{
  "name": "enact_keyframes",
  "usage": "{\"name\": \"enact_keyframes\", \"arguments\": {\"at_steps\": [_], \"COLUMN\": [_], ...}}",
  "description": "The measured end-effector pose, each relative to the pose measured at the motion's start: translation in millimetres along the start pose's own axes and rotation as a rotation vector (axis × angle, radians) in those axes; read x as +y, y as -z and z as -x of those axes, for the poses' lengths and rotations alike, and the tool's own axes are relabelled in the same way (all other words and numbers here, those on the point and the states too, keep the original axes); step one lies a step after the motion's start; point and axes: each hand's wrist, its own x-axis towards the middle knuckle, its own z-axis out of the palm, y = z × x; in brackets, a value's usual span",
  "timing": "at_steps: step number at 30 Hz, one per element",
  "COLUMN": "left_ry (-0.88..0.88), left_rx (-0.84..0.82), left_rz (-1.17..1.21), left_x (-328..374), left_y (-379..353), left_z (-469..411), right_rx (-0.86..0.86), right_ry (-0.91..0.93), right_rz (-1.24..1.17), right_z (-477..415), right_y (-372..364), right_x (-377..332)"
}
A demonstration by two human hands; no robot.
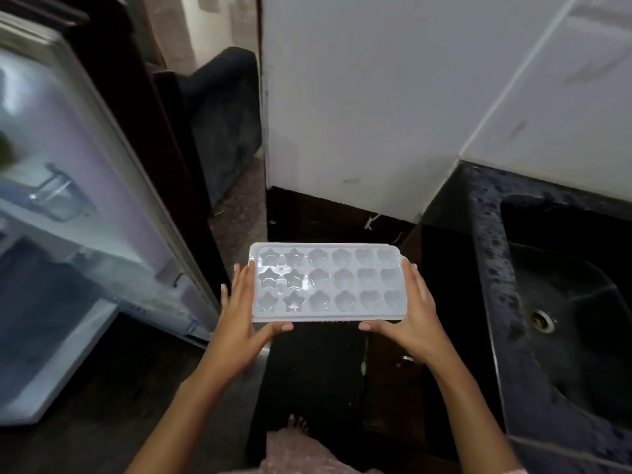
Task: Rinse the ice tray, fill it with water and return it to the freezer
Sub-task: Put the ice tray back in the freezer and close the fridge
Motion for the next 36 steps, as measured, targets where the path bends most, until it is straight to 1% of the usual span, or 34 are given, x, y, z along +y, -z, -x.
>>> {"name": "enact_keyframes", "arguments": {"at_steps": [5,11,14,23,28,33,36], "left_ry": [0.08,0.186,0.221,0.355,0.428,0.533,0.549], "left_rx": [0.091,0.207,0.259,0.438,0.518,0.607,0.658], "left_rz": [0.016,0.024,0.043,0.082,0.091,0.101,0.062], "left_x": [-23.2,-61.3,-79.6,-118.0,-145.2,-172.0,-187.5], "left_y": [33.7,74.2,94.2,148.9,173.8,203.3,222.7], "left_z": [34.1,86.9,113.0,179.9,196.0,200.2,199.8], "right_rx": [-0.08,-0.203,-0.233,-0.387,-0.445,-0.546,-0.604], "right_ry": [0.098,0.219,0.293,0.411,0.508,0.566,0.61], "right_rz": [0.027,0.007,0.004,0.045,0.058,0.089,0.087], "right_z": [-3.0,7.6,12.4,15.4,5.1,-20.1,-34.1], "right_y": [-35.7,-86.2,-113.0,-192.8,-229.4,-274.8,-301.3], "right_x": [-31.2,-82.8,-107.4,-172.0,-213.8,-256.1,-281.8]}}
